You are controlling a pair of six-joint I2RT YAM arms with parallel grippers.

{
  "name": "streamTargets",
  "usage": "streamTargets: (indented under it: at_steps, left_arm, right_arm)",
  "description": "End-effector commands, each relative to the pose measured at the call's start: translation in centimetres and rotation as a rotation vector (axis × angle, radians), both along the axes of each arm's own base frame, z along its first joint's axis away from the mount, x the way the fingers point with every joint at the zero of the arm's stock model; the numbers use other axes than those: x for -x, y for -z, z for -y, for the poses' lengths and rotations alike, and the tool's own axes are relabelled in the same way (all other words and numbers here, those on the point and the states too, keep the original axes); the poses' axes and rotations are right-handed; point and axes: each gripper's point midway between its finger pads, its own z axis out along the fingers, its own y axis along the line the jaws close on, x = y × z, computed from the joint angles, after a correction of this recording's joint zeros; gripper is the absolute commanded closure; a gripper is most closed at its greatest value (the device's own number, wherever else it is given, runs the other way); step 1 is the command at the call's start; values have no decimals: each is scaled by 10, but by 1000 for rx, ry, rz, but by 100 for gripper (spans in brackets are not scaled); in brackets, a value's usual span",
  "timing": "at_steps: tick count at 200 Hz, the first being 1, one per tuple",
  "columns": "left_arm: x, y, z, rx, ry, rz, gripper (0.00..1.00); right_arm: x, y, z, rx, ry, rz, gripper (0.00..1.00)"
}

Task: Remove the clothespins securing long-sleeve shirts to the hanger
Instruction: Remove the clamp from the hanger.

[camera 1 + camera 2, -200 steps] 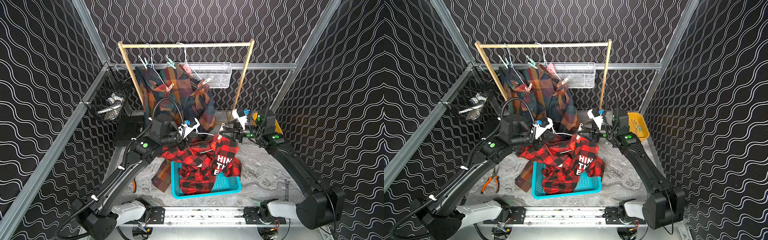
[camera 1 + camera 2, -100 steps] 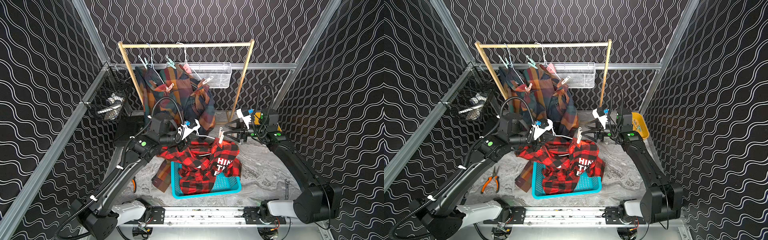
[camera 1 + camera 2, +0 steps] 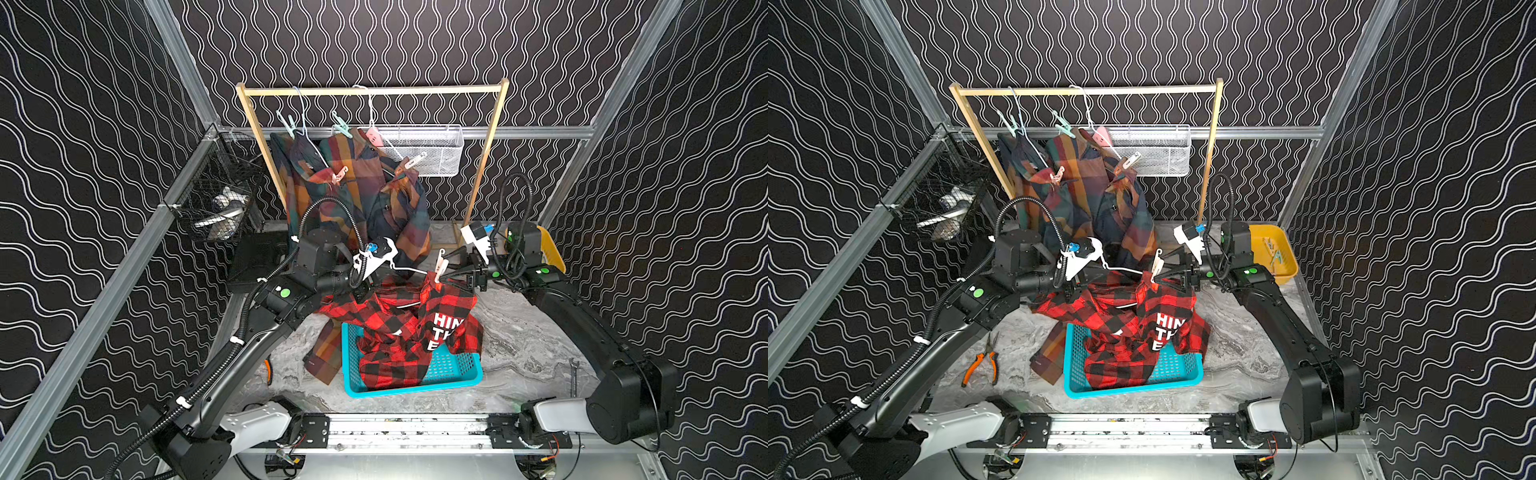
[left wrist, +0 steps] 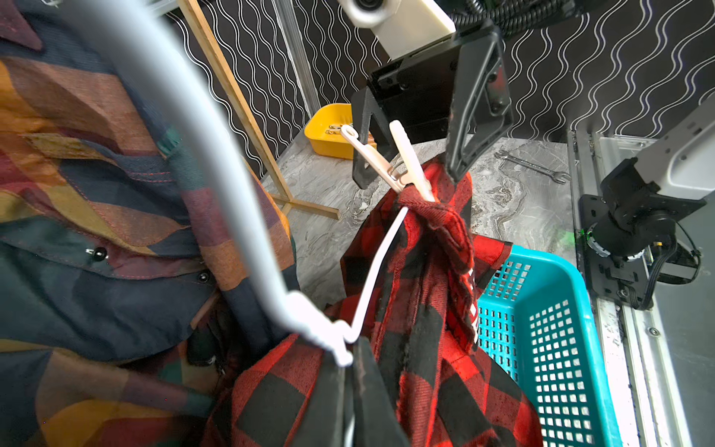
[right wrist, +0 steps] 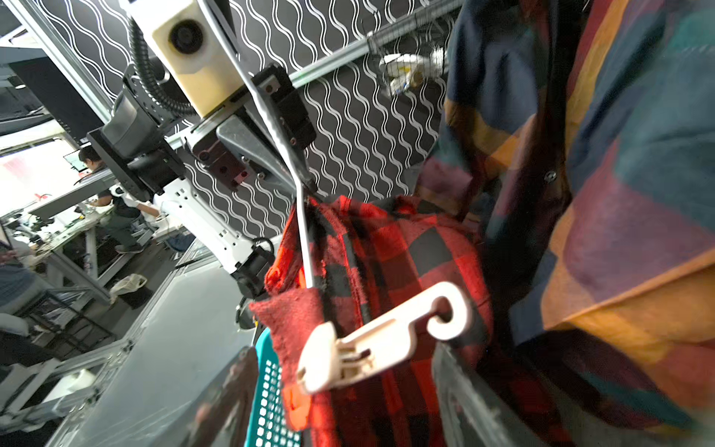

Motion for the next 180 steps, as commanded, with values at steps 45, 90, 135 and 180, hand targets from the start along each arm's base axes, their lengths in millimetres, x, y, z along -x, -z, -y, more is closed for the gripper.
streamTargets:
  at_steps: [45,90,135,180]
  left_arm:
    - [4,-12,7,46,50,16,100]
    - [5,-8,7,43,50,12,100]
    - [4,-5,8,41,53,8,100]
    - [5,-6,7,39,52,10,100]
  right_arm:
    - [-11,-15,-8,-69,-42,42,25]
    - [-9,-19,-11,-82,-78,48,26]
    - [-8,-32,-13,-97,-107,71,33]
    - [-8,-33,-14,-105,-108,69,69]
